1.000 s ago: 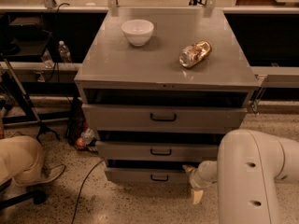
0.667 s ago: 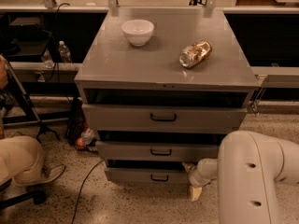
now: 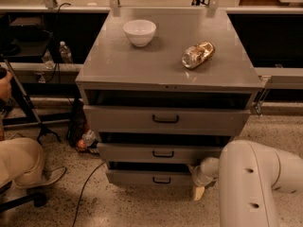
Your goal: Open bottom drawer
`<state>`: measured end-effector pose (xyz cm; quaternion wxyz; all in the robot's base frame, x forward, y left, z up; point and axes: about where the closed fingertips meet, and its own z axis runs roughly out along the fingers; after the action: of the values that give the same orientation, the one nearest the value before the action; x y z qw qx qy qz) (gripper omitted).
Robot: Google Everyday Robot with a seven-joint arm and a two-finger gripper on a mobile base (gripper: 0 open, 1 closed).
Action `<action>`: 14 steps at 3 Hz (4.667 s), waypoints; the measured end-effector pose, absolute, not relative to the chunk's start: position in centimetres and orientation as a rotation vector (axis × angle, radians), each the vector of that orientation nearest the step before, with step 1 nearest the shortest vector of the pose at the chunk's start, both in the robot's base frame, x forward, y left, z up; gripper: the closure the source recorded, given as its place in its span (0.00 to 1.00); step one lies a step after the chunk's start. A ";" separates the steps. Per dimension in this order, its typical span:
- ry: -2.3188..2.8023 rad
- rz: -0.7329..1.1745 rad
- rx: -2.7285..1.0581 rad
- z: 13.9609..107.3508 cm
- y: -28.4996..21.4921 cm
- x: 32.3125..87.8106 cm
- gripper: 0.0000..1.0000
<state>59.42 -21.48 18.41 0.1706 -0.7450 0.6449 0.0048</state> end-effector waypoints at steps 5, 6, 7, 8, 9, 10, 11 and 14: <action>1.939 0.227 -2.187 18.9 -23.9 46.6 1.00; 1.975 0.331 -2.169 19.6 -24.3 42.3 1.00; 1.989 0.470 -2.146 19.4 -24.5 38.7 1.00; 1.989 0.470 -2.146 19.4 -24.5 38.7 1.00; 1.989 0.476 -2.147 19.2 -24.3 38.5 0.79; 1.989 0.481 -2.146 19.3 -24.3 38.2 0.47; 1.992 0.482 -2.141 19.9 -24.6 38.0 0.24; 1.992 0.239 -2.127 27.5 -27.7 40.2 0.00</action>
Offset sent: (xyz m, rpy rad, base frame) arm -0.0164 -0.0163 -0.0306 -0.0176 0.0727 -0.0214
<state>40.18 -27.68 27.52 0.1088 -0.7231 0.6772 0.0812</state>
